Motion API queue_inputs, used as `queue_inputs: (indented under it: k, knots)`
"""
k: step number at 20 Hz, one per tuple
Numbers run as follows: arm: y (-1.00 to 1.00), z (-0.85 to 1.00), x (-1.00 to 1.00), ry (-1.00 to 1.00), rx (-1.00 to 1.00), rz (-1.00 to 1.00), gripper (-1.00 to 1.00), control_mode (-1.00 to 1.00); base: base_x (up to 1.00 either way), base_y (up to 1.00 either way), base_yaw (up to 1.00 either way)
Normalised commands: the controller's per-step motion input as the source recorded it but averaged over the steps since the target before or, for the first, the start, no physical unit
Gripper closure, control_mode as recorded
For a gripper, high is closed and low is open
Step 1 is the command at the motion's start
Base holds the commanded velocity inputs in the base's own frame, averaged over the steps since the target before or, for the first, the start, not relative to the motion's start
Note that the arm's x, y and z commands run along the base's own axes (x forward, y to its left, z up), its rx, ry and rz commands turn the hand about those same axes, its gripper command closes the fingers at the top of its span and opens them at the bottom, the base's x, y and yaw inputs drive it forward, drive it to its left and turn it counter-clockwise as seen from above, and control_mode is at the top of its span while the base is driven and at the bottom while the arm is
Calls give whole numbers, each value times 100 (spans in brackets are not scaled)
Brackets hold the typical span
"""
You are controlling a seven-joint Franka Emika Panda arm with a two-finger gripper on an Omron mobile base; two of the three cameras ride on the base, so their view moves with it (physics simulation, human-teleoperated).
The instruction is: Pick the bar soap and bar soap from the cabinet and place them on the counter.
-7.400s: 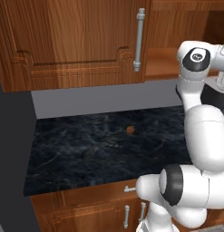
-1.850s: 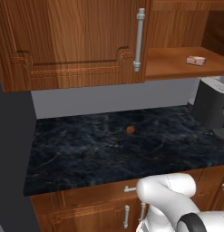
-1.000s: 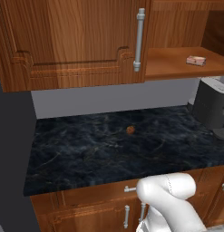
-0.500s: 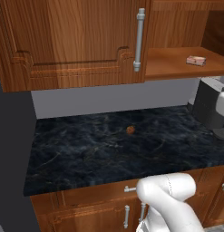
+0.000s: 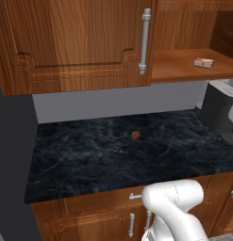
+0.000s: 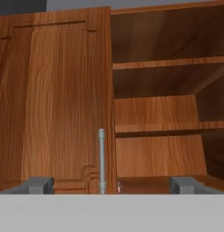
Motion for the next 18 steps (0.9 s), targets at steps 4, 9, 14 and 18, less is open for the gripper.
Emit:
queue_inputs:
  k: [4,9,14,18]
  knots:
    - [2,0,20,-7,2,3,-100,-100,0,0,0]
    - [11,2,22,-4,0,0,-100,-100,0,0,0]
    - [15,8,4,-2,0,0,-100,-100,0,0,0]
    - [17,1,0,-4,0,0,-100,-100,0,0,0]
